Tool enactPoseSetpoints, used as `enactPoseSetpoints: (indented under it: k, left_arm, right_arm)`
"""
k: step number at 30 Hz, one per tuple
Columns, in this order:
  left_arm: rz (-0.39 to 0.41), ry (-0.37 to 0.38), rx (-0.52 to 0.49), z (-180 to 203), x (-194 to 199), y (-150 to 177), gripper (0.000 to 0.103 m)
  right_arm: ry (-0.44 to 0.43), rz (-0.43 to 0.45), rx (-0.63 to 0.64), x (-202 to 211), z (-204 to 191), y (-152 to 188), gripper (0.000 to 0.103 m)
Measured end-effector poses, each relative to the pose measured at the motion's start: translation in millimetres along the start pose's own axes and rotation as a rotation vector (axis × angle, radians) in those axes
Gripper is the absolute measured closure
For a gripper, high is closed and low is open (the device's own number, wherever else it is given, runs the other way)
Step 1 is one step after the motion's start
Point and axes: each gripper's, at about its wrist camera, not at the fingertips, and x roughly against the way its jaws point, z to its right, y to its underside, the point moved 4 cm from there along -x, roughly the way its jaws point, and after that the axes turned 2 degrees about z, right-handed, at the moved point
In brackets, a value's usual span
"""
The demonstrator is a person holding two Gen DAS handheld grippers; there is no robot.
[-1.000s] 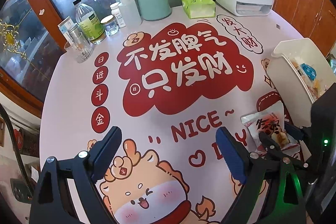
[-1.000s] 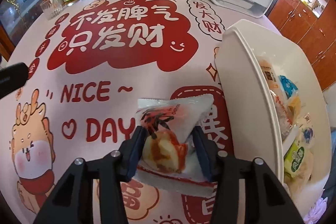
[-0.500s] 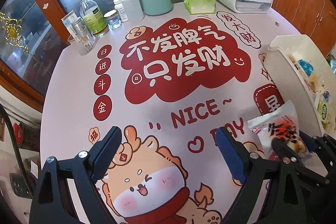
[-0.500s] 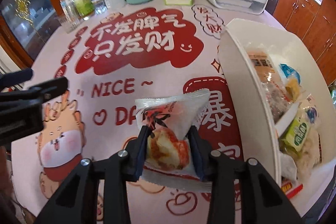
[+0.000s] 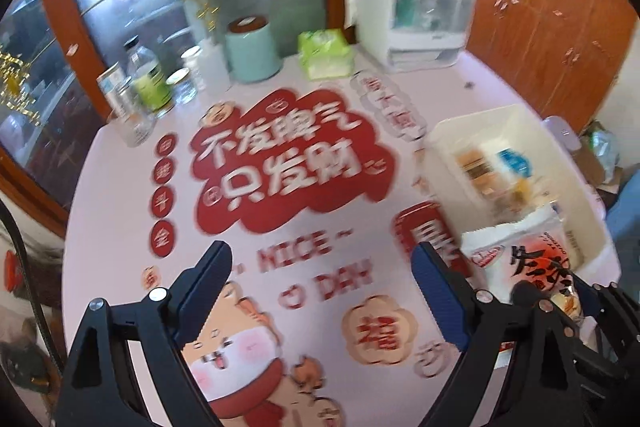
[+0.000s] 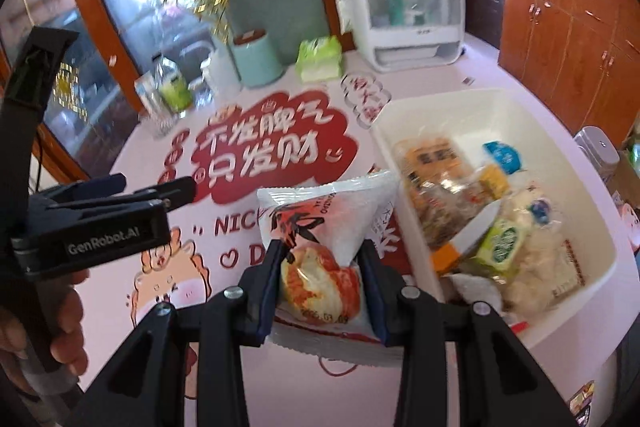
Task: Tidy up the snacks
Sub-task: 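Carry the croissant bag over the tray and open the right tool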
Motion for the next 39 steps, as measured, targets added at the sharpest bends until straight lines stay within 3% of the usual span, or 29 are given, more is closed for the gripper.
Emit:
enactPoseSetpoints:
  k: [11,22,25,31,39]
  left_arm:
    - [0.082,0.128,-0.027,101.2,22.0,-34.4,0.003]
    - [0.211,0.100,-0.061,176.4,19.8,-71.1,0.003]
    - [0.211,0.105,-0.058,185.7,14.6,-84.5,0.003]
    - [0.212,-0.006,-0.071,191.4,-5.5,-101.4,0.003]
    - [0.104,-0.058,0.017,167.3,-35.0,-91.4,0.003]
  right_arm:
    - [0.055,0.128,-0.049,56.5,75.6,-37.7,0.065]
    - [0.094,0.150,-0.046,57.1,169.1,-95.2,0.064]
    - [0.078,0.135,-0.037,48.1,183.6,-115.6,0.064]
    - [0.050,0.089,-0.040,15.9,201.2,-146.8,0.063]
    - [0.067,0.003,-0.030,-40.5,206.5,-163.3,0.063]
